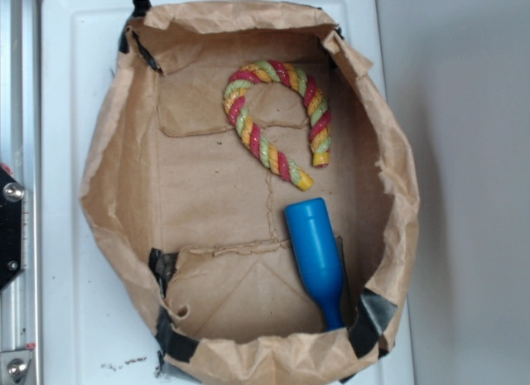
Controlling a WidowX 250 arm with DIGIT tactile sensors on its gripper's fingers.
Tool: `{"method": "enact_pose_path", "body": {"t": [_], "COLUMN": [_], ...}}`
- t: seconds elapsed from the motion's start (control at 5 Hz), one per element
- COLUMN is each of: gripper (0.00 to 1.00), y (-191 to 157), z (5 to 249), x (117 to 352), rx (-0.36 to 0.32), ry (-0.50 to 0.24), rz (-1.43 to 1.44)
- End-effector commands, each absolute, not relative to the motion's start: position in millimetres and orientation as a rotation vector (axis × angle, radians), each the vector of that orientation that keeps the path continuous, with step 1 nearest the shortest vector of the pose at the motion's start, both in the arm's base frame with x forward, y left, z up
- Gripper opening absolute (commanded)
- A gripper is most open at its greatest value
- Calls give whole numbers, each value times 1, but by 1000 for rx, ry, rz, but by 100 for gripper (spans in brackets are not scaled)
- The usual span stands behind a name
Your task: Grab the blue bottle.
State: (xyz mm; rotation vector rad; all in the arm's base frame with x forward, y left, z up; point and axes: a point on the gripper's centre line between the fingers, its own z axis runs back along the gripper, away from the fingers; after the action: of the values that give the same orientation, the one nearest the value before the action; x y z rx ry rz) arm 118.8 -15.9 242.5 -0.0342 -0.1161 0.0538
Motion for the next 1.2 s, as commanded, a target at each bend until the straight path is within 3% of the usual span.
{"method": "enact_pose_path", "body": {"t": [0.0,0.2,0.4,0.6,0.8,1.0], "gripper": [100,100,100,100,100,100], "y": [-16,-15,-10,-15,-12,-6], "z": [243,235,234,219,190,164], "x": [119,169,219,265,292,295], "rx": [-34,-24,-43,2,86,103], "ry": [-116,-207,-230,-324,-339,-341], "rz": [54,-41,-158,-413,-545,-640]}}
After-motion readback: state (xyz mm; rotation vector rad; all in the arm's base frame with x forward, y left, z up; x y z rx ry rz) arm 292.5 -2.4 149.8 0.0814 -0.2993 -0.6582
